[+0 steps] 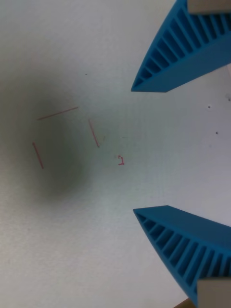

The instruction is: Rotate around base positive y

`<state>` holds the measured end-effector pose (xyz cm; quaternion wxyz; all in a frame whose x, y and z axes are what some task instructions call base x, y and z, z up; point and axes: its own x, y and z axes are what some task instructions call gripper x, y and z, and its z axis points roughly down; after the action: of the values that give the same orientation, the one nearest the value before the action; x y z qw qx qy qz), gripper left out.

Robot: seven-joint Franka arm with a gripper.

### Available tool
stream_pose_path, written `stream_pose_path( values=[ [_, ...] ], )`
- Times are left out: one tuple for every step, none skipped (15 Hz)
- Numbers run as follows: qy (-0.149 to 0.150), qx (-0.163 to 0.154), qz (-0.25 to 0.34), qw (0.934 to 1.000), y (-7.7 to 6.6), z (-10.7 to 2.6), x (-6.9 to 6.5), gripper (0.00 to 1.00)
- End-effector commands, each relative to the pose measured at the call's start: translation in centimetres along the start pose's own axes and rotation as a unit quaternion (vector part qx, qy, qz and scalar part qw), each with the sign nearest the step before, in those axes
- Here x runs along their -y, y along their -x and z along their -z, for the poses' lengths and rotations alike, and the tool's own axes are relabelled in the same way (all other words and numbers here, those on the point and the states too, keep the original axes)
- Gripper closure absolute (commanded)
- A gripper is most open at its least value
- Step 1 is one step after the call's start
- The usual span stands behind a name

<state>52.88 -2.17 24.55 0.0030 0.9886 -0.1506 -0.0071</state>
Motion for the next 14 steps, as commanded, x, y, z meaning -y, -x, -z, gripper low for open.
stream_pose_path(
  values=[
    [0.001,0.005,0.0,1.0,-0.01,0.1,-0.01,0.0],
    [0.003,0.01,0.0,0.9999,-0.01,0.1,-0.01,0.0],
    [0.005,0.016,0.0,0.9999,-0.01,0.1,-0.01,0.0],
    [0.007,0.021,0.0,0.9998,-0.01,0.1,-0.01,0.0],
    [0.008,0.027,0.0,0.9996,-0.01,0.1,-0.01,0.0],
    [0.01,0.032,0.0,0.9994,-0.01,0.1,-0.01,0.0],
    [0.012,0.038,0.0,0.9992,-0.01,0.1,-0.01,0.0],
    [0.014,0.044,0.0,0.999,-0.01,0.1,-0.01,0.0],
    [0.015,0.049,0.0,0.9987,-0.01,0.1,-0.01,0.0],
    [0.017,0.055,0.0,0.9984,-0.01,0.1,-0.01,0.0],
    [0.019,0.06,0.0,0.998,-0.01,0.1,-0.01,0.0],
    [0.02,0.066,0.0,0.9976,-0.01,0.1,-0.01,0.0],
    [0.022,0.071,0.0,0.9972,-0.01,0.1,-0.01,0.0],
    [0.024,0.077,0.0,0.9967,-0.01,0.1,-0.01,0.0]
  ],
)
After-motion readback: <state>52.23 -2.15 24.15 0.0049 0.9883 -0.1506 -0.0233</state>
